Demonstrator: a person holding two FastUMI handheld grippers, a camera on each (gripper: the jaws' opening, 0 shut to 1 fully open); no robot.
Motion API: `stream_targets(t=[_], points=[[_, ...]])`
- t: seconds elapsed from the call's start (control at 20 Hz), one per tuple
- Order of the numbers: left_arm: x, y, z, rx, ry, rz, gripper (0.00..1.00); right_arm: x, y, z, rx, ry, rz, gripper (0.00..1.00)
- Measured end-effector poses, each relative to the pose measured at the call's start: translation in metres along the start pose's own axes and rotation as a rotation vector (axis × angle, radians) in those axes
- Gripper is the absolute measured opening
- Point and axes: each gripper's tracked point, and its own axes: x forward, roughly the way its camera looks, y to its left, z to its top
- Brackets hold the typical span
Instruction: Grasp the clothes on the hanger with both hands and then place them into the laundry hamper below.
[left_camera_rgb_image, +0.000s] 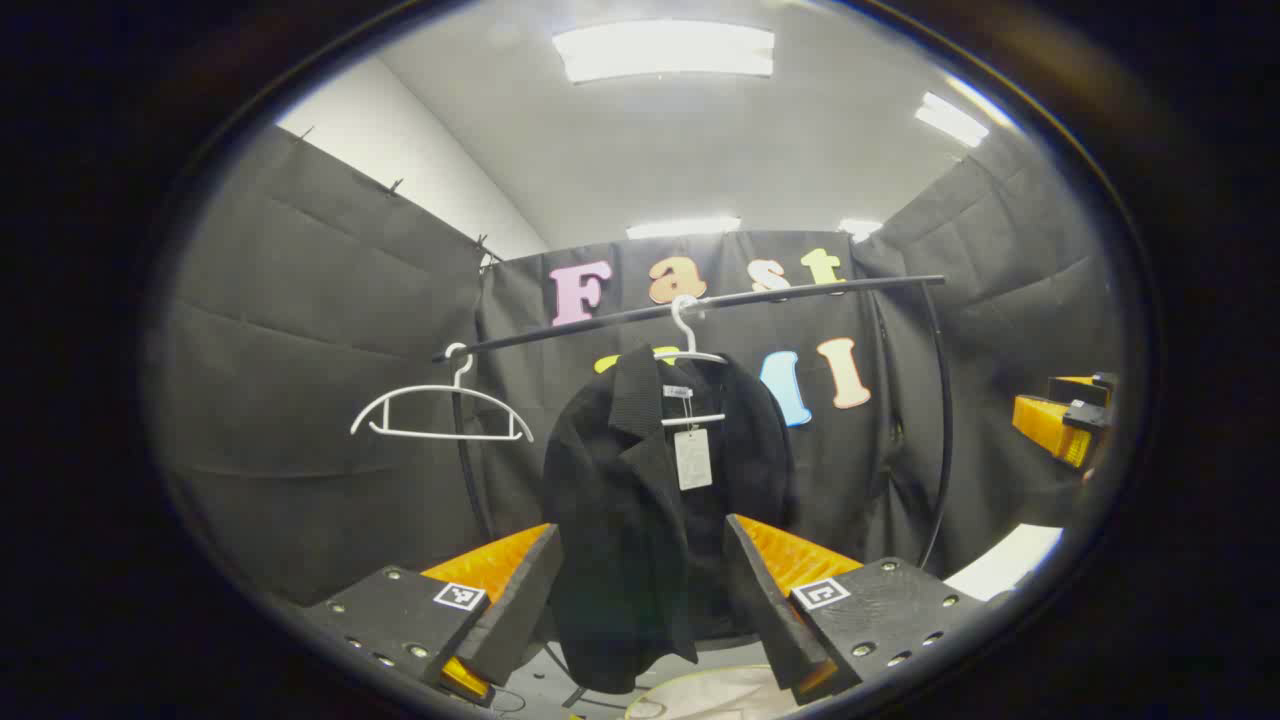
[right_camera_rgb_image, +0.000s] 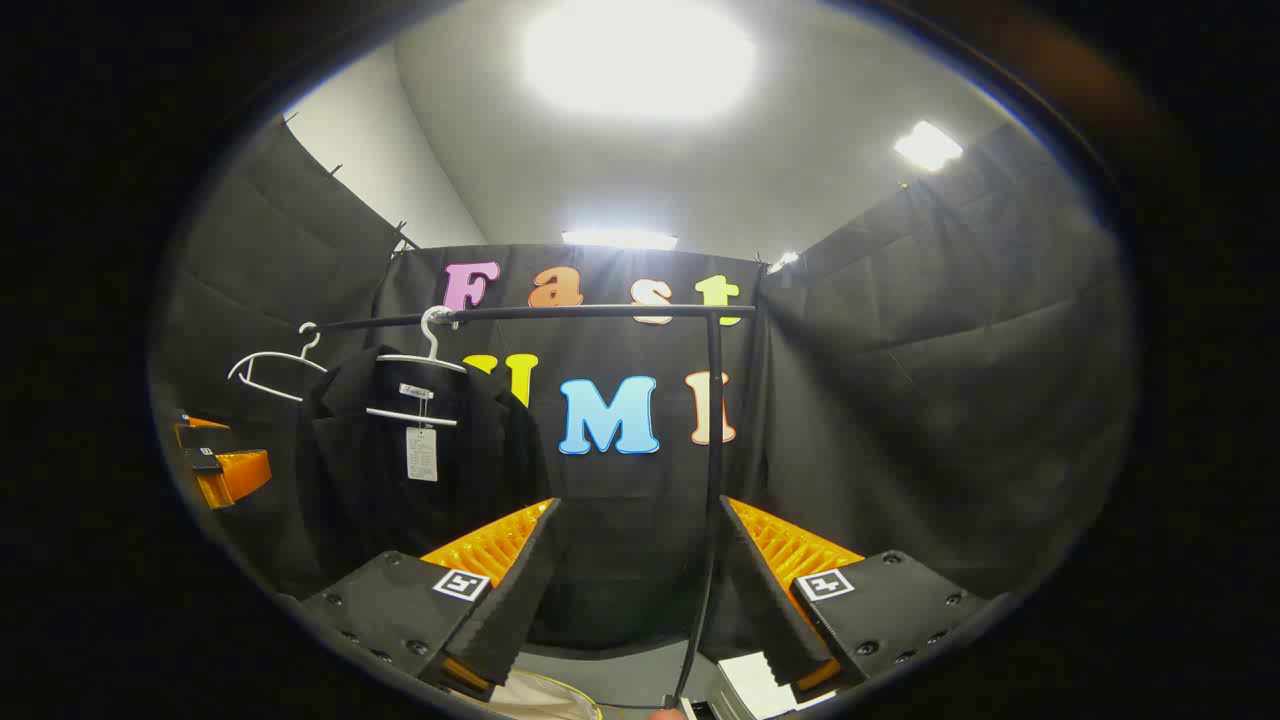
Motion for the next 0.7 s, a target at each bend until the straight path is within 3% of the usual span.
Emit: stream_targets(t=[0.7], points=[[0.008,-0.004,-0.004,0.011,0.003,-0.012,0.94,-0.005,0.005,-0.010,0.032,0.023,-0.005,0.93]])
